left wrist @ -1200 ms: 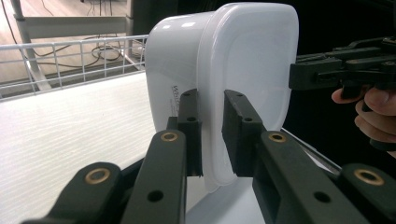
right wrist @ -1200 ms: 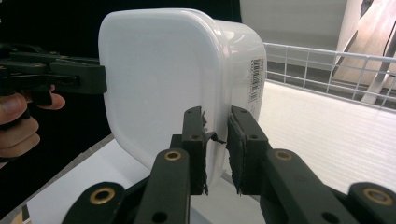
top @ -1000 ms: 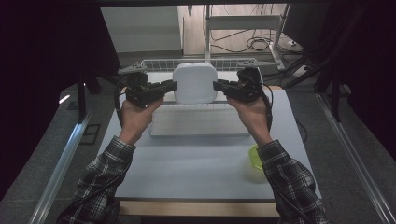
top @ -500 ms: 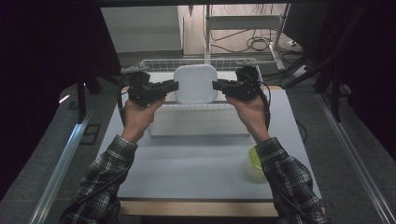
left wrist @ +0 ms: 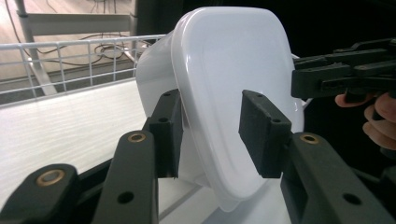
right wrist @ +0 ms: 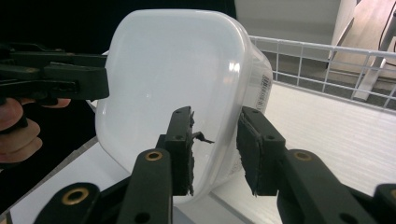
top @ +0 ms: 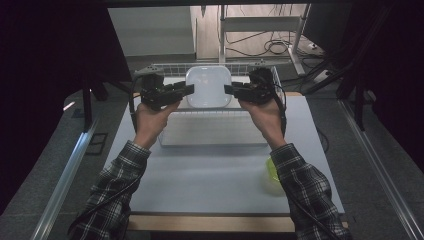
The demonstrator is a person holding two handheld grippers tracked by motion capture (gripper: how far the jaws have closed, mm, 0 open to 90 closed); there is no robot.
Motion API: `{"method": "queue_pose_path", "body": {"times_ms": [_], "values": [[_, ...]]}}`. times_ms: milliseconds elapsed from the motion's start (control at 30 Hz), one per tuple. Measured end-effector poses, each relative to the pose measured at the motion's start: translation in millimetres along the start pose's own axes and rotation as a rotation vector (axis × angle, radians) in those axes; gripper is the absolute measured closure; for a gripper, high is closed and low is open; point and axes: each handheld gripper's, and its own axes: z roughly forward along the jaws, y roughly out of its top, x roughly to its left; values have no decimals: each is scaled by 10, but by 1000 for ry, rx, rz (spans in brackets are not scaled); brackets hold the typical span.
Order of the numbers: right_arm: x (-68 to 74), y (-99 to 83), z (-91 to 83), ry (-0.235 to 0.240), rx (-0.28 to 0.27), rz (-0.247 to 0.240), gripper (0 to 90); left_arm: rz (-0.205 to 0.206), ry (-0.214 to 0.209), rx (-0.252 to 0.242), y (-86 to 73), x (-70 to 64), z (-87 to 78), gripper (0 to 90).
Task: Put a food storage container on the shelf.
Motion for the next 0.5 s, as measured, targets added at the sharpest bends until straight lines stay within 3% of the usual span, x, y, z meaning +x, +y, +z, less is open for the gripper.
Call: {"method": "queue_pose_path", "body": {"times_ms": [333,500], "values": [[-37,35,56,-2,7,15,622,-19,-6,20,4,73,82,576],[-51,46,86,-5,10,32,591,-20,11,30,15,96,112,537]]}}
